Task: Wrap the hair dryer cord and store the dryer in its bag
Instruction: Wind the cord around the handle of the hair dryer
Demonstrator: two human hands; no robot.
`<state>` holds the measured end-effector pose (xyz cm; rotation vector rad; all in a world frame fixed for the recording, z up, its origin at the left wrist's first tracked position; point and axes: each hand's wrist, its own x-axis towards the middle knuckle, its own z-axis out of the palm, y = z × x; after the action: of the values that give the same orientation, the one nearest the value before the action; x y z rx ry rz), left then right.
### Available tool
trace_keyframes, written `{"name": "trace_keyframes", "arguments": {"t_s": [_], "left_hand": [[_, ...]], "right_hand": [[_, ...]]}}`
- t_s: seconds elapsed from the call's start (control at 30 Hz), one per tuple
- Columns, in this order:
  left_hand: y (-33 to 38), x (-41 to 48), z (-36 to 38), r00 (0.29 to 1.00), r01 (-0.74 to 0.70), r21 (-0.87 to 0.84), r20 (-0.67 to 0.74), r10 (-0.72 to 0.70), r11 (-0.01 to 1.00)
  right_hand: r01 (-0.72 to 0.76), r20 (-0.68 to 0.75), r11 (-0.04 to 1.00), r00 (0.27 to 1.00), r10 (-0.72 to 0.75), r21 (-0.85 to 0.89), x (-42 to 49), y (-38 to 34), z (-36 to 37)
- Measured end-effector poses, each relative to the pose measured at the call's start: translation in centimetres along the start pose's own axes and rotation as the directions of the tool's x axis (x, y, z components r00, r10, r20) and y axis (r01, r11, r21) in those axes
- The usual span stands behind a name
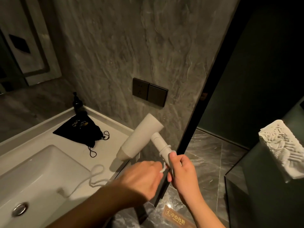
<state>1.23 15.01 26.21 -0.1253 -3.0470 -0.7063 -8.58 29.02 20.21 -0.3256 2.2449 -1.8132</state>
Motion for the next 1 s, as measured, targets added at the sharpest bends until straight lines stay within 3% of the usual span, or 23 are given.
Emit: {"name": "trace_keyframes", "arguments": {"t_s": [0.1,0.23,0.43,0.57,0.63,0.7,0.8,0.9,1.0], "left_hand": [[-0.4,1.0,-4.0,0.997,-0.059,0.239,0.057,0.046,0.969],[-2.3,3.0,-8.4,0.994,-0.107,0.386,0.036,0.101,0.916],[-4.9,6.5,-11.0,0.996,-0.078,0.133,-0.027,0.082,0.988],[-6.4,7.7,-9.2,0.991,-0.104,-0.164,0.071,0.117,0.981],[-7.4,8.0,-7.0,0.984,-0.045,-0.374,0.141,0.105,0.926],[-8.1,7.5,-4.5,0.993,0.035,-0.494,0.114,0.025,0.869],[-8.3,6.0,-0.6,0.996,0.081,-0.562,0.011,-0.09,0.823],[-7.6,3.8,2.3,0.986,0.124,-0.646,-0.008,-0.169,0.753],[-7.3,2.2,3.8,0.988,0.105,-0.567,-0.037,-0.152,0.817]], "right_hand": [[0.062,-0.02,0.981,0.998,-0.066,-0.186,-0.2,0.9,0.6],[0.121,0.111,0.97,0.989,-0.099,-0.211,-0.6,1.1,0.4],[0.067,0.416,0.998,0.908,-0.057,-0.01,-1.2,-0.8,-1.5],[-0.02,0.53,0.993,0.847,-0.046,0.117,-1.9,-2.1,-2.3],[-0.059,0.548,0.967,0.832,-0.089,0.247,-2.3,-2.4,-2.5],[-0.125,0.532,0.914,0.84,-0.109,0.385,-2.6,-2.5,-2.6],[-0.264,0.499,0.788,0.864,-0.063,0.556,-2.8,-2.5,-2.7],[-0.298,0.439,0.694,0.898,-0.029,0.656,-2.7,-2.1,-2.3],[-0.349,0.425,0.642,0.904,0.039,0.683,-2.6,-1.7,-2.4]]}}
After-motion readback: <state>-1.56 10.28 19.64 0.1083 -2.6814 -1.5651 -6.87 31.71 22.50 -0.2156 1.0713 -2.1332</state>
